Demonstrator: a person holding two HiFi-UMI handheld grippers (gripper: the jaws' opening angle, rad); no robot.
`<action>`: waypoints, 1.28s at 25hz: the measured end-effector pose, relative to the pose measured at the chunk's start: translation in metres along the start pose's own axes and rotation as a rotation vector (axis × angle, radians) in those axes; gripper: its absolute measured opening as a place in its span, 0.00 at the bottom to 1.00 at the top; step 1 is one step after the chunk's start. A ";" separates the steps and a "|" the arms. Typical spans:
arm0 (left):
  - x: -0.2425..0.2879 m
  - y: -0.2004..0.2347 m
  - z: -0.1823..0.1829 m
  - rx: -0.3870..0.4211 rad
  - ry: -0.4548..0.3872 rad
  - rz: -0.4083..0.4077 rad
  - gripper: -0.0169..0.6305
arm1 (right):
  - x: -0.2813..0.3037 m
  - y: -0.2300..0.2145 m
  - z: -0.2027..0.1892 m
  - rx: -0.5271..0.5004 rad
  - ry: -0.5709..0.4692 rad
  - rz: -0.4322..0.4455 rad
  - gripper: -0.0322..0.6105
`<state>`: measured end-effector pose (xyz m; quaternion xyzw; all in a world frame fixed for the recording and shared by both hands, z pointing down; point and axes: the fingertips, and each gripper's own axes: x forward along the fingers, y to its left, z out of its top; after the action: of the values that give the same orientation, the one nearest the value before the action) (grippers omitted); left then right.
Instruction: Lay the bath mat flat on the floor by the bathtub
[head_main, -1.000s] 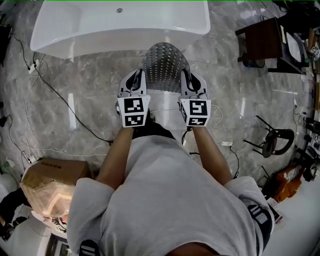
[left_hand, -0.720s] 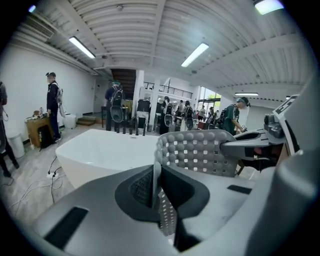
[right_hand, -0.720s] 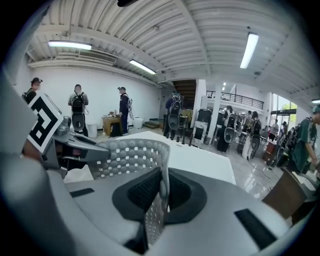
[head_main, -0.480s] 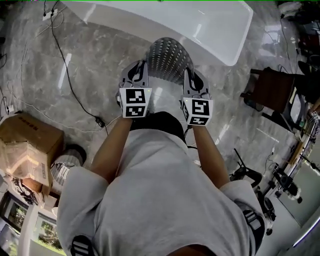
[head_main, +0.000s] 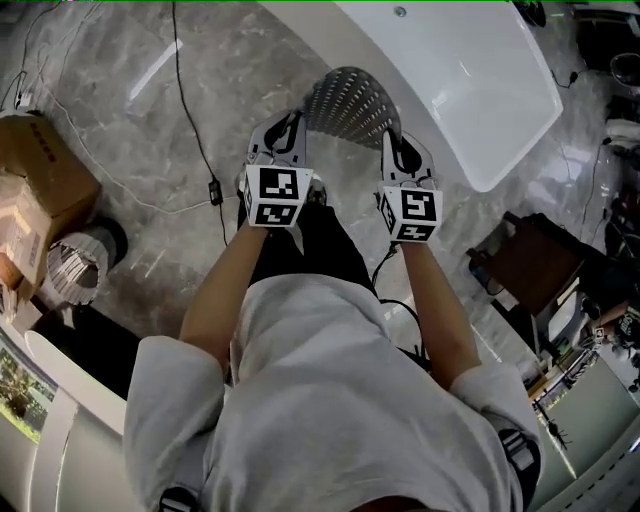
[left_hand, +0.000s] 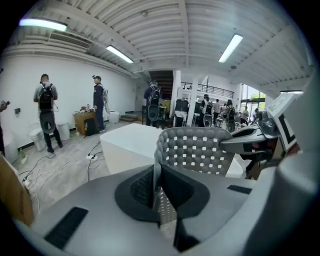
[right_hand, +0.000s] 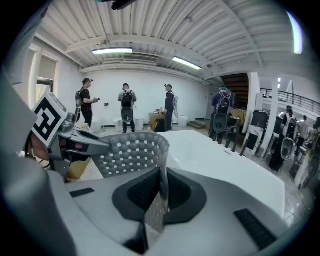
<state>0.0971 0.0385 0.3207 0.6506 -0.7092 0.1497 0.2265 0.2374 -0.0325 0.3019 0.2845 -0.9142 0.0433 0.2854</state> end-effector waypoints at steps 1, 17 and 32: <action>-0.002 0.003 -0.009 -0.012 0.000 0.027 0.06 | 0.007 0.000 -0.004 -0.007 0.002 0.036 0.09; 0.023 -0.117 -0.200 -0.230 0.190 -0.008 0.06 | 0.022 -0.056 -0.189 0.014 0.244 0.035 0.09; 0.074 -0.082 -0.306 -0.268 0.326 -0.036 0.06 | 0.107 -0.041 -0.247 -0.111 0.343 0.123 0.09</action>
<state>0.2136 0.1215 0.6126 0.5946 -0.6648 0.1534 0.4254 0.3101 -0.0605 0.5627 0.2001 -0.8688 0.0579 0.4493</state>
